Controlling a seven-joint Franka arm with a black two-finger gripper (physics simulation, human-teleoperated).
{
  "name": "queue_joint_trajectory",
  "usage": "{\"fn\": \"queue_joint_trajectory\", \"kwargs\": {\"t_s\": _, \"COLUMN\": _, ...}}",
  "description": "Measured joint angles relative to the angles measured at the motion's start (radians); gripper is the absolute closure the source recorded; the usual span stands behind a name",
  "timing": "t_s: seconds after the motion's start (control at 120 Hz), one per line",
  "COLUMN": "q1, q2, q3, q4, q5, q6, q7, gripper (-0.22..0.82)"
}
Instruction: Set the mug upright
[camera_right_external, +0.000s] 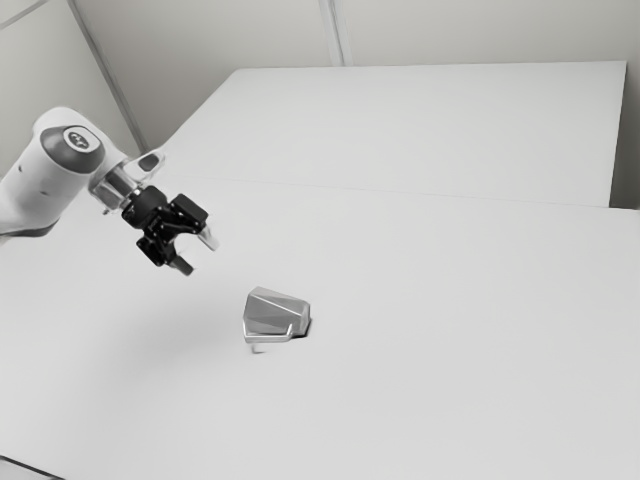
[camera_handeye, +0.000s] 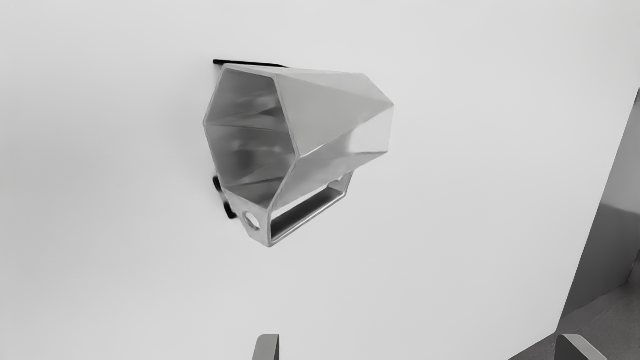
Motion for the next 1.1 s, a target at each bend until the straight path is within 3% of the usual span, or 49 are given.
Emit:
{"fn": "queue_joint_trajectory", "kwargs": {"t_s": 0.125, "q1": 0.069, "q2": 0.061, "q3": 0.001, "q4": -0.003, "q5": -0.068, "q6": 0.036, "q7": 0.104, "gripper": 0.0}}
{"fn": "queue_joint_trajectory", "kwargs": {"t_s": 0.317, "q1": -0.05, "q2": 0.081, "q3": 0.001, "q4": -0.069, "q5": -0.173, "q6": 0.159, "q7": 0.242, "gripper": 0.0}}
{"fn": "queue_joint_trajectory", "kwargs": {"t_s": 0.508, "q1": -0.018, "q2": 0.159, "q3": 0.001, "q4": -0.122, "q5": -0.361, "q6": 0.226, "q7": 0.396, "gripper": 0.0}}
{"fn": "queue_joint_trajectory", "kwargs": {"t_s": 0.975, "q1": -0.019, "q2": 0.208, "q3": -0.006, "q4": -0.179, "q5": -0.516, "q6": 0.139, "q7": 0.581, "gripper": 0.0}}
{"fn": "queue_joint_trajectory", "kwargs": {"t_s": 1.025, "q1": -0.02, "q2": 0.208, "q3": -0.008, "q4": -0.179, "q5": -0.519, "q6": 0.129, "q7": 0.59, "gripper": 0.04}}
{"fn": "queue_joint_trajectory", "kwargs": {"t_s": 1.1, "q1": -0.02, "q2": 0.208, "q3": -0.008, "q4": -0.177, "q5": -0.523, "q6": 0.119, "q7": 0.603, "gripper": 0.24}}
